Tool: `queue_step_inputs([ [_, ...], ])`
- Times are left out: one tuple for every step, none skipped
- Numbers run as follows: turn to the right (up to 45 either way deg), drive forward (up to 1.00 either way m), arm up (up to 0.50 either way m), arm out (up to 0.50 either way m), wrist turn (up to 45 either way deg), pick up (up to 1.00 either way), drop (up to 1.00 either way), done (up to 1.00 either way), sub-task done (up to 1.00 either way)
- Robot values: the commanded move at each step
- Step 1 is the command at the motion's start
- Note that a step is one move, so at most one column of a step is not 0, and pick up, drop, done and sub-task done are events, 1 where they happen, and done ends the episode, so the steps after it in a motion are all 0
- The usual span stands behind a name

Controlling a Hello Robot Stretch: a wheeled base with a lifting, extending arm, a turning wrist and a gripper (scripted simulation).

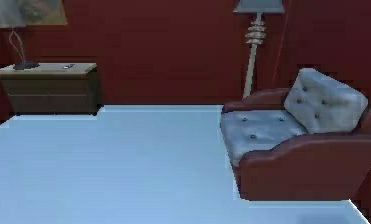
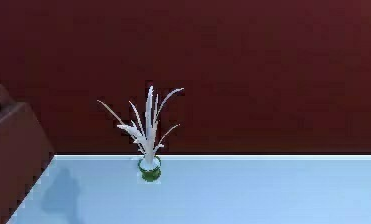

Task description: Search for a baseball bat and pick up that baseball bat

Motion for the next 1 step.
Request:
queue_step_inputs([
  [-45.0,0.0,0.0,0.0,0.0,0.0,0.0,0.0,0.0],
])
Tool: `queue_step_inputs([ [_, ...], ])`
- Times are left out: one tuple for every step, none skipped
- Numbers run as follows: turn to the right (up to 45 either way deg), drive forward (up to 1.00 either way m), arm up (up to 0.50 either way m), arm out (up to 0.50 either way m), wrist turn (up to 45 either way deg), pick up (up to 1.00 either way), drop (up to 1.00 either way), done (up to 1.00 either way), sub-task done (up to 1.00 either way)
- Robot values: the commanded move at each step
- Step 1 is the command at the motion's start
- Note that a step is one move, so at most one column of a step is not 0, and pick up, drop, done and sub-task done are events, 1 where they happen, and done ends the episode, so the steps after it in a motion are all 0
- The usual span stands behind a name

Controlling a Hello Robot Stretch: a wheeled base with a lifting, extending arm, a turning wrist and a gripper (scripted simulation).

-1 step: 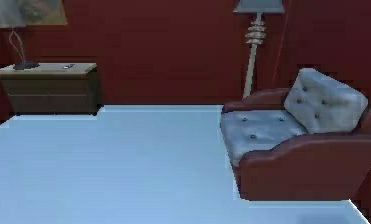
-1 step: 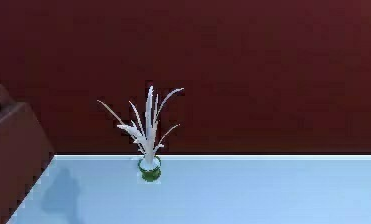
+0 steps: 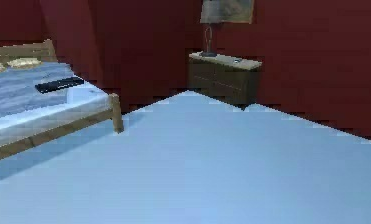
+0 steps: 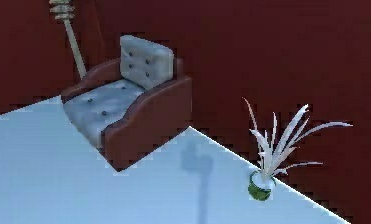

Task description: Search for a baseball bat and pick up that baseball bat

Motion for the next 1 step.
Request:
queue_step_inputs([
  [-45.0,0.0,0.0,0.0,0.0,0.0,0.0,0.0,0.0],
])
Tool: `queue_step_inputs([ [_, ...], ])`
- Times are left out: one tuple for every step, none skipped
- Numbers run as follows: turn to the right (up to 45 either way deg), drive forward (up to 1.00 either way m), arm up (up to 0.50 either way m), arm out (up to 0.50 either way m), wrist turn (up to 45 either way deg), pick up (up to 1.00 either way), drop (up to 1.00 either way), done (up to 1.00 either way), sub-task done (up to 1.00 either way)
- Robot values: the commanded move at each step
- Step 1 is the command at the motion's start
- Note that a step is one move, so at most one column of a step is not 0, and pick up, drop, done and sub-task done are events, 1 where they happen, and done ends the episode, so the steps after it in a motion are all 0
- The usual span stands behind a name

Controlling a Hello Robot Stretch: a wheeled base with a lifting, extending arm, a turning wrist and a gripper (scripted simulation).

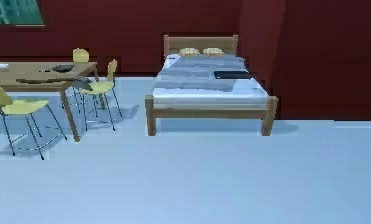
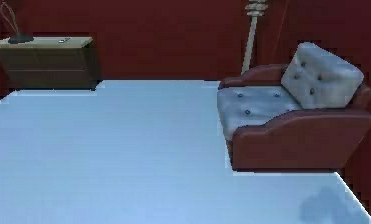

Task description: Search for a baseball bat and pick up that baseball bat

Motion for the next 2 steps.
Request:
queue_step_inputs([
  [-45.0,0.0,0.0,0.0,0.0,0.0,0.0,0.0,0.0],
  [-24.0,0.0,0.0,0.0,0.0,0.0,0.0,0.0,0.0],
])
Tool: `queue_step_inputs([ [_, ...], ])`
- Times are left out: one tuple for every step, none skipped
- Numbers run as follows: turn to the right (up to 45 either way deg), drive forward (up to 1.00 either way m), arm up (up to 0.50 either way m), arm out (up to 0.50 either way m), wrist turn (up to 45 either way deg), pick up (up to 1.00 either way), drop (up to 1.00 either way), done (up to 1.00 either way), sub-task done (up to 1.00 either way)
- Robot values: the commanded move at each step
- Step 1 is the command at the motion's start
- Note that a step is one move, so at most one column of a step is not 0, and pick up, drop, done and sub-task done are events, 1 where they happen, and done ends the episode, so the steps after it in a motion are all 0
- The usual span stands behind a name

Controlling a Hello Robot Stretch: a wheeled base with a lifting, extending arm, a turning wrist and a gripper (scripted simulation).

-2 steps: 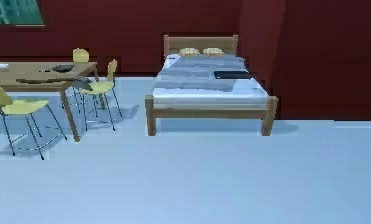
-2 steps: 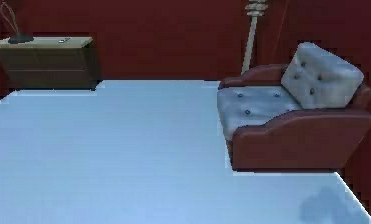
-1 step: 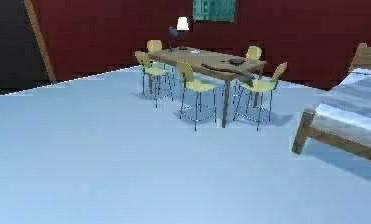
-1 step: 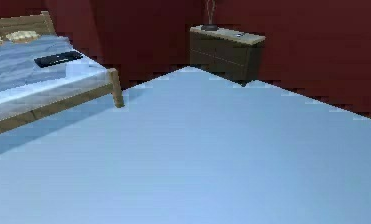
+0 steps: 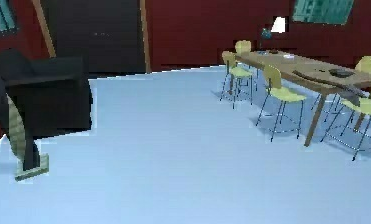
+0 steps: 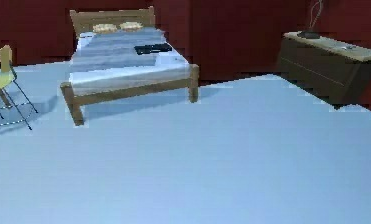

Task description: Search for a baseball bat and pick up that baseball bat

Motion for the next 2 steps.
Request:
queue_step_inputs([
  [0.0,1.0,0.0,0.0,0.0,0.0,0.0,0.0,0.0],
  [0.0,1.0,0.0,0.0,0.0,0.0,0.0,0.0,0.0],
])
